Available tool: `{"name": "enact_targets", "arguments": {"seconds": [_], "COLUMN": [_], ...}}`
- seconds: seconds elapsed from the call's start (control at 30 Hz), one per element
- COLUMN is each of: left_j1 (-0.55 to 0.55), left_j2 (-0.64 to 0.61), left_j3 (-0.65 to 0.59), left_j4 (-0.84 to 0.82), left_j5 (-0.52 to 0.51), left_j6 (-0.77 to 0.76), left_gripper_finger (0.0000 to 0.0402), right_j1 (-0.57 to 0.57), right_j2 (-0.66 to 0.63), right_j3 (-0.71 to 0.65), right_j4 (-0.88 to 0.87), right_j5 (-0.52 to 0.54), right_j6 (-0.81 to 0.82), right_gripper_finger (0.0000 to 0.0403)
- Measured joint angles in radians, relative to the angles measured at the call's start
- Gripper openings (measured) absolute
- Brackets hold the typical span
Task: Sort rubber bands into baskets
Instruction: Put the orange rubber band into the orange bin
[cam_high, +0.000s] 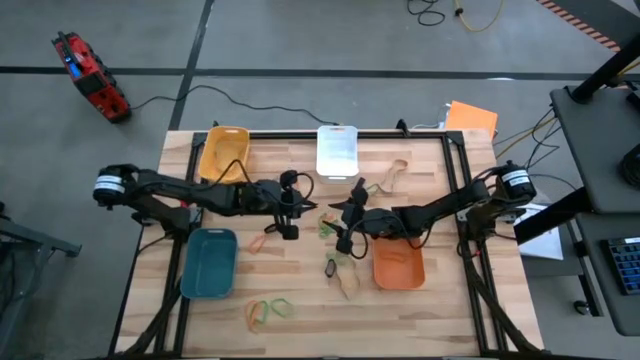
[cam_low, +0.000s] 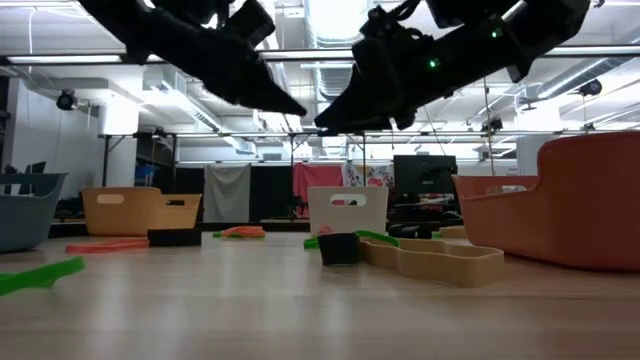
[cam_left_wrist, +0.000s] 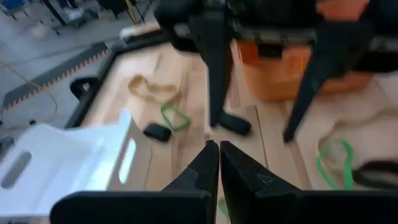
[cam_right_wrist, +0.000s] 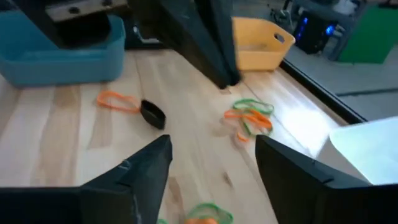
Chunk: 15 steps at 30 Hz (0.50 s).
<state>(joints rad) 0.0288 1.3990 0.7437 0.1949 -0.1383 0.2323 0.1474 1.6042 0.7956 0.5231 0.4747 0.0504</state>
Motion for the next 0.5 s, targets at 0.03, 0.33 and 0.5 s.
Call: {"name": "enact_targets", "arguments": {"seconds": [0.03,0.33,0.5], "left_j1": [0.000,0.000,0.000], "left_j2": [0.002,0.011,0.054], "left_j3": [0.000,0.000,0.000], "left_j4": [-0.006,-0.101,-0.109], "left_j5": [0.000,0.012,0.025], "left_j6": [0.000,-0.013,-0.013], "left_gripper_finger": [0.0000,0.0000,0.0000], "right_j1": [0.000,-0.011,-0.011], "right_j2": [-0.006,-0.018,-0.018], "right_j3": [0.000,-0.001,-0.001], "right_j4": [-0.024,-0.186,-0.238], "right_j5": [0.000,0.000,-0.003], "right_j6": [0.012,0.149,0.226], "right_gripper_finger": [0.0239,0.0246,0.0237]}}
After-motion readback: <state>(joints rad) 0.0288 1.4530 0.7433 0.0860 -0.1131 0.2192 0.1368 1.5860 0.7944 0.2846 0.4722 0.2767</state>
